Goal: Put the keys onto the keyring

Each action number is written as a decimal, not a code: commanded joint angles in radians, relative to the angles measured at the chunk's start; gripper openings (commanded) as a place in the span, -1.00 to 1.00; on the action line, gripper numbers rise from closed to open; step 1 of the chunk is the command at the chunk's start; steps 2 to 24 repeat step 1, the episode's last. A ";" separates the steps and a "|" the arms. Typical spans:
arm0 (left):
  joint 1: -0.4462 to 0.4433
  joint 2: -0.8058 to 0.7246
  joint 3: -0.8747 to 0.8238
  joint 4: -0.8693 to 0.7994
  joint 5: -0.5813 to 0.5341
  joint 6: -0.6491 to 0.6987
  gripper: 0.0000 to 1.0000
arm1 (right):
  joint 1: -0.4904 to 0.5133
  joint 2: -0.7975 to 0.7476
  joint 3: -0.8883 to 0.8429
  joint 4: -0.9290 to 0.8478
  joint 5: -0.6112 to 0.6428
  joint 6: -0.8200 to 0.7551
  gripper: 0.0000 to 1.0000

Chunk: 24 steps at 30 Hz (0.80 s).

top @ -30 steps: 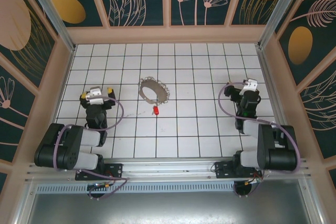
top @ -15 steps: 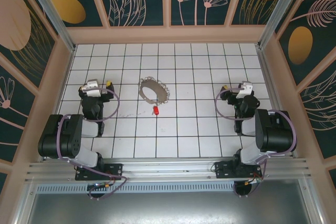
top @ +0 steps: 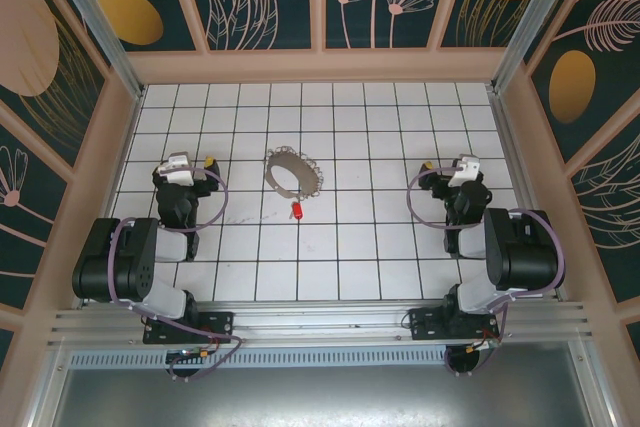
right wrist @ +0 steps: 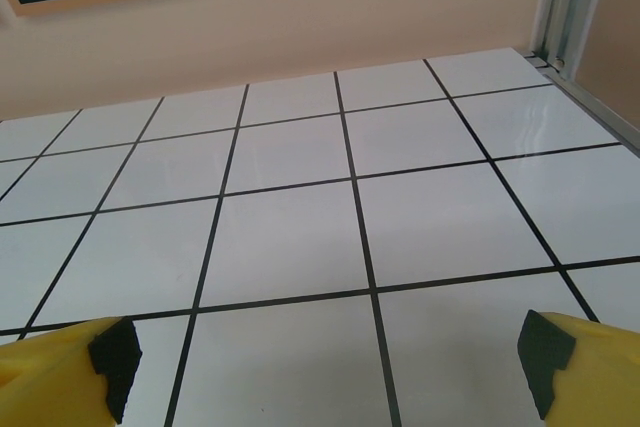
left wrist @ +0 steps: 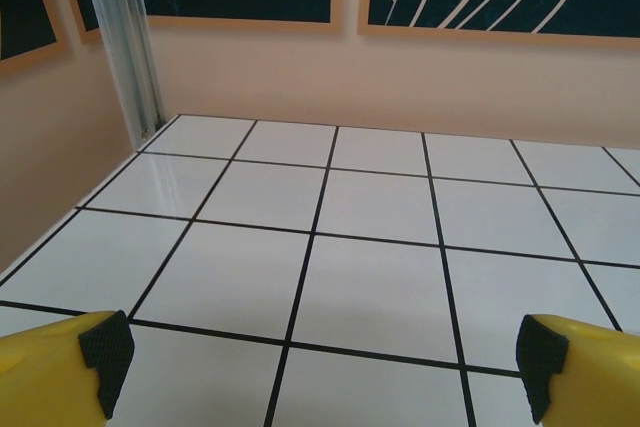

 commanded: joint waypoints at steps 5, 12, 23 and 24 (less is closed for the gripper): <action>0.003 -0.001 -0.005 0.015 0.010 -0.014 0.98 | 0.000 0.005 0.016 0.026 -0.003 -0.001 0.97; 0.003 -0.001 -0.005 0.015 0.010 -0.014 0.98 | 0.000 0.005 0.016 0.026 -0.003 -0.001 0.97; 0.003 -0.001 -0.005 0.015 0.010 -0.014 0.98 | 0.000 0.005 0.016 0.026 -0.003 -0.001 0.97; 0.003 -0.001 -0.005 0.015 0.010 -0.014 0.98 | 0.000 0.005 0.016 0.026 -0.003 -0.001 0.97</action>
